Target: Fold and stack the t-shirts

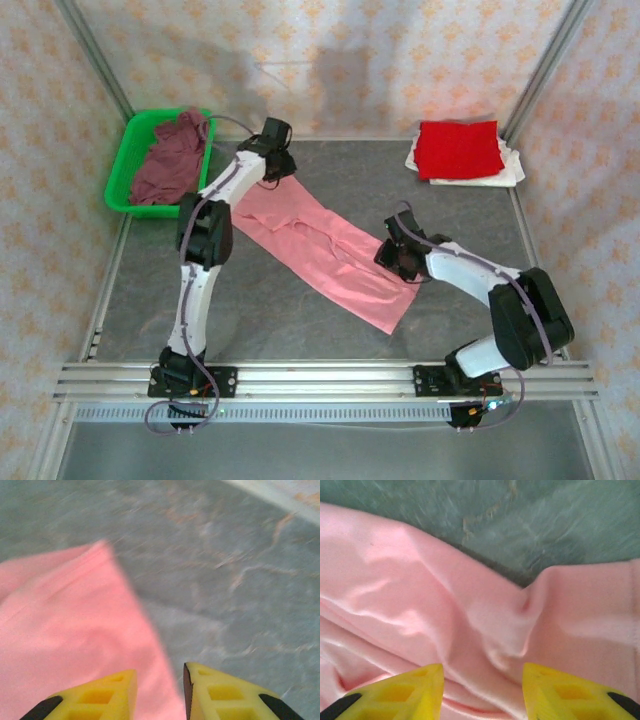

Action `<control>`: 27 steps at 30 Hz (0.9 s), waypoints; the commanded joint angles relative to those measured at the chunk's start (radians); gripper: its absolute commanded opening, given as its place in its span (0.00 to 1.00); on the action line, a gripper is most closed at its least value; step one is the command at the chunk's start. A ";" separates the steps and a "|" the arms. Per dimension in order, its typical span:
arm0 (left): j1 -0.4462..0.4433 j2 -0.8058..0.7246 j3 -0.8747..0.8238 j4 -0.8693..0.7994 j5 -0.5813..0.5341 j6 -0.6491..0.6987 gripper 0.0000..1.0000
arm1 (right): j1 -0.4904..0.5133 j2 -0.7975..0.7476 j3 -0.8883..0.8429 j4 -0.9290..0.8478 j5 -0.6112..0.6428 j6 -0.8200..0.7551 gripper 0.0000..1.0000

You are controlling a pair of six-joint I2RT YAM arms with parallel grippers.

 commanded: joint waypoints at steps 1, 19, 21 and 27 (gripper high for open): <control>0.010 -0.179 -0.186 0.123 -0.065 -0.036 0.31 | -0.013 0.028 0.115 -0.044 0.085 -0.094 0.46; 0.045 0.068 -0.134 0.090 0.058 -0.085 0.32 | -0.046 0.060 0.246 0.133 0.097 -0.220 0.44; 0.035 0.149 -0.022 0.067 0.094 -0.071 0.32 | -0.054 -0.008 0.186 0.174 0.139 -0.213 0.44; -0.014 0.565 0.707 -0.030 0.376 0.012 0.32 | -0.072 -0.145 0.047 0.271 0.210 -0.212 0.45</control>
